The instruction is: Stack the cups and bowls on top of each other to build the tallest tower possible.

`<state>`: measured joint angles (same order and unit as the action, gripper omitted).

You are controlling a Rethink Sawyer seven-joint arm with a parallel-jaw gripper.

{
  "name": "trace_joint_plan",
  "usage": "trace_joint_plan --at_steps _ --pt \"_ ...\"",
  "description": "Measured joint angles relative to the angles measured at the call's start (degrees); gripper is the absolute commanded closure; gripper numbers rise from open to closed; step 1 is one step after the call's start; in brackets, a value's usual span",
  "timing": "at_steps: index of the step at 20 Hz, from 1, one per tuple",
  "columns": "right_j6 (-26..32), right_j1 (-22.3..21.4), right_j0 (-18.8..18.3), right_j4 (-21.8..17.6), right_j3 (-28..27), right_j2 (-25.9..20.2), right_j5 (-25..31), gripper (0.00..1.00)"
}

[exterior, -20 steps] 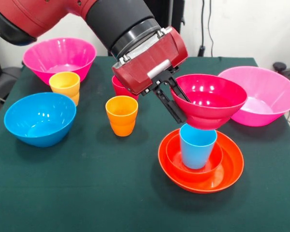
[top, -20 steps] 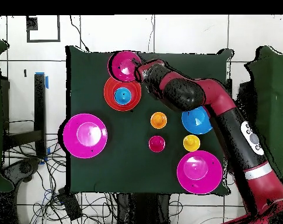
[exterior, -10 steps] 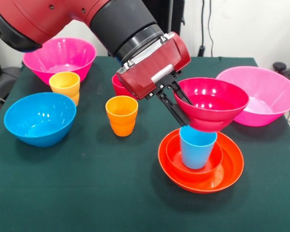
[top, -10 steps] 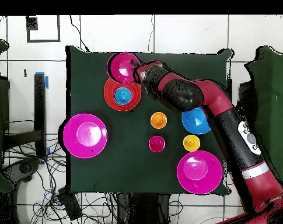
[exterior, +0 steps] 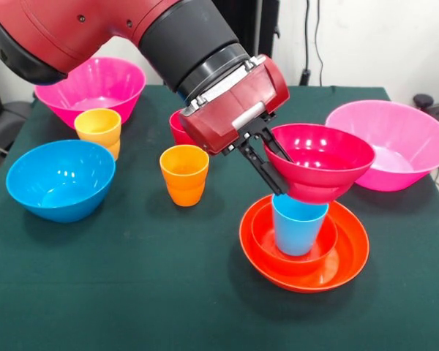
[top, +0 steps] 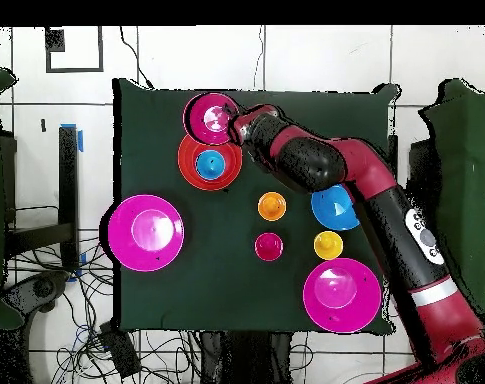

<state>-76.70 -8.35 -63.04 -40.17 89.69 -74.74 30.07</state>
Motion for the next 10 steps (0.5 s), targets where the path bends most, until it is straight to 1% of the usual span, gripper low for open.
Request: trace_joint_plan --at_steps 10 --pt "2.76 0.07 -0.02 -0.43 -0.18 0.14 0.32 1.00"
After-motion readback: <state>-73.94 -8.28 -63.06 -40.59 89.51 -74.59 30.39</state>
